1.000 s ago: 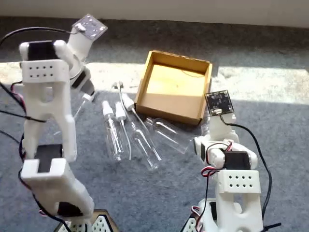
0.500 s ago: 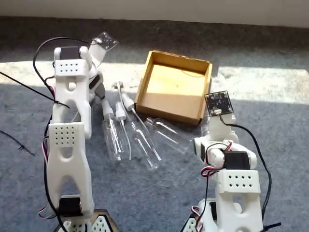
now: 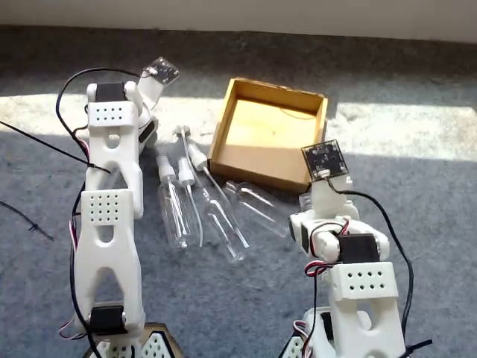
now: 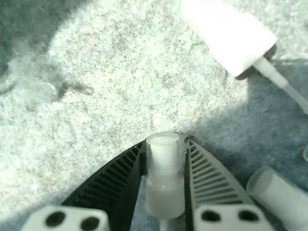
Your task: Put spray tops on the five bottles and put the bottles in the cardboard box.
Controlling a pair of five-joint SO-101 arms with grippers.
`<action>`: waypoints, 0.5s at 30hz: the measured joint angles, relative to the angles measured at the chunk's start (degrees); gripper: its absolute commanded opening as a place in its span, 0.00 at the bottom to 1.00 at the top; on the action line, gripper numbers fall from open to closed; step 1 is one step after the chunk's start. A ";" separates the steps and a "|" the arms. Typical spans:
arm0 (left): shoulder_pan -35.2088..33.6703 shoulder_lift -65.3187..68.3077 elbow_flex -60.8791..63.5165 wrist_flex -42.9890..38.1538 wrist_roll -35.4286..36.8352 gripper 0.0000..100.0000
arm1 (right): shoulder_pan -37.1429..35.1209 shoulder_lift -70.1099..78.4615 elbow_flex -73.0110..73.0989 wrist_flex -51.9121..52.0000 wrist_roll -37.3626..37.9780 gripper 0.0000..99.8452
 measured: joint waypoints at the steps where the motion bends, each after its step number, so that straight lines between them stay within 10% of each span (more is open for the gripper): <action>1: -0.18 0.18 0.00 0.70 0.00 0.01 | 0.00 0.00 0.00 0.00 0.00 0.00; 15: -4.75 -13.80 2.37 4.84 12.66 0.00 | 0.00 0.00 0.00 0.00 0.00 0.00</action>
